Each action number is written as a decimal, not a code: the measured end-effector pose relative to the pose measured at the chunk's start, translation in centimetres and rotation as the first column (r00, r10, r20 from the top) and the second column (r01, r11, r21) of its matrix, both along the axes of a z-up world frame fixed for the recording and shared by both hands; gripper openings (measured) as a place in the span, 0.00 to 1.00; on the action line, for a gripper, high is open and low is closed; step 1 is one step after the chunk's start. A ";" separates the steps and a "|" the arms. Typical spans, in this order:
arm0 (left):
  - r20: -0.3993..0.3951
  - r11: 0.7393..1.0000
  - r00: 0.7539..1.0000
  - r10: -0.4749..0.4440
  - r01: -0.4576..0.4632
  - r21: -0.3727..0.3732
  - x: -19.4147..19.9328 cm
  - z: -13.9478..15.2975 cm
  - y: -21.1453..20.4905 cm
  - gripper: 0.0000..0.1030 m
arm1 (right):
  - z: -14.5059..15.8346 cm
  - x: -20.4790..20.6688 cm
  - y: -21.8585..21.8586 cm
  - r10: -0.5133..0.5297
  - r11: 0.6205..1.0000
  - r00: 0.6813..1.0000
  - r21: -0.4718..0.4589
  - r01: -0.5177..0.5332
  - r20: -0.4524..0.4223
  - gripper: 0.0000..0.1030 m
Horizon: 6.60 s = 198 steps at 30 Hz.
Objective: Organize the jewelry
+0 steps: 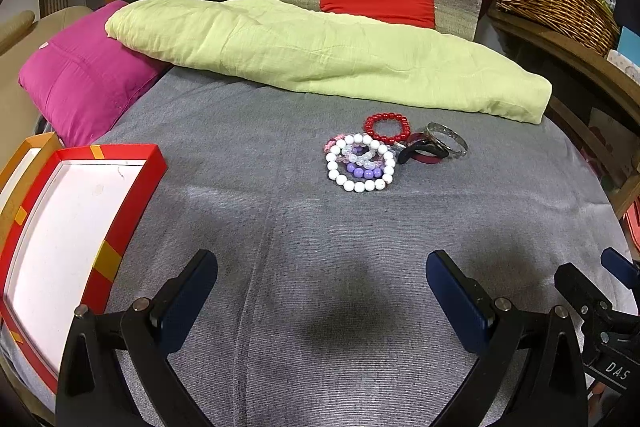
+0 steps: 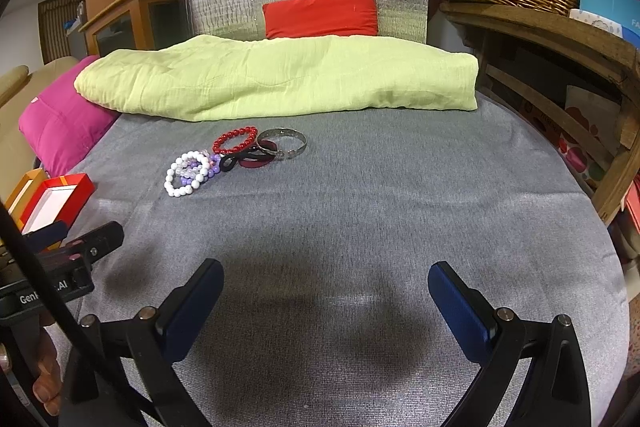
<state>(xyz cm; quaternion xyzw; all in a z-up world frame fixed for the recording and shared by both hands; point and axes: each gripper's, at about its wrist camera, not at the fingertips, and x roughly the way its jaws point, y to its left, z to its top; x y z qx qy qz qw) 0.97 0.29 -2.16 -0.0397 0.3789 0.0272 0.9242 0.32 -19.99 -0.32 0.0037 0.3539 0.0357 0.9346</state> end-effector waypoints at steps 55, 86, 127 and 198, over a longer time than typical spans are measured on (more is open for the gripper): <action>-0.168 0.984 0.985 -0.035 0.005 -0.178 2.8 -1.9 4.1 0.09 | -1.8 3.2 -2.5 0.023 0.978 0.978 0.206 0.021 -0.207 1.00; -0.133 0.984 0.990 -0.050 0.026 -0.178 3.4 -2.2 5.5 0.09 | 0.5 16.8 1.0 -0.033 0.993 0.916 0.092 0.076 -0.399 0.03; 0.198 0.938 0.935 0.296 -0.245 -0.246 -6.7 9.7 21.9 0.09 | 3.9 -1.3 13.8 0.346 0.926 0.901 0.248 -0.283 -0.264 0.03; -0.166 0.949 0.981 0.098 -0.142 -0.281 3.5 0.3 9.2 0.65 | -1.2 8.5 -1.6 0.080 0.921 0.941 0.385 0.057 -0.329 0.75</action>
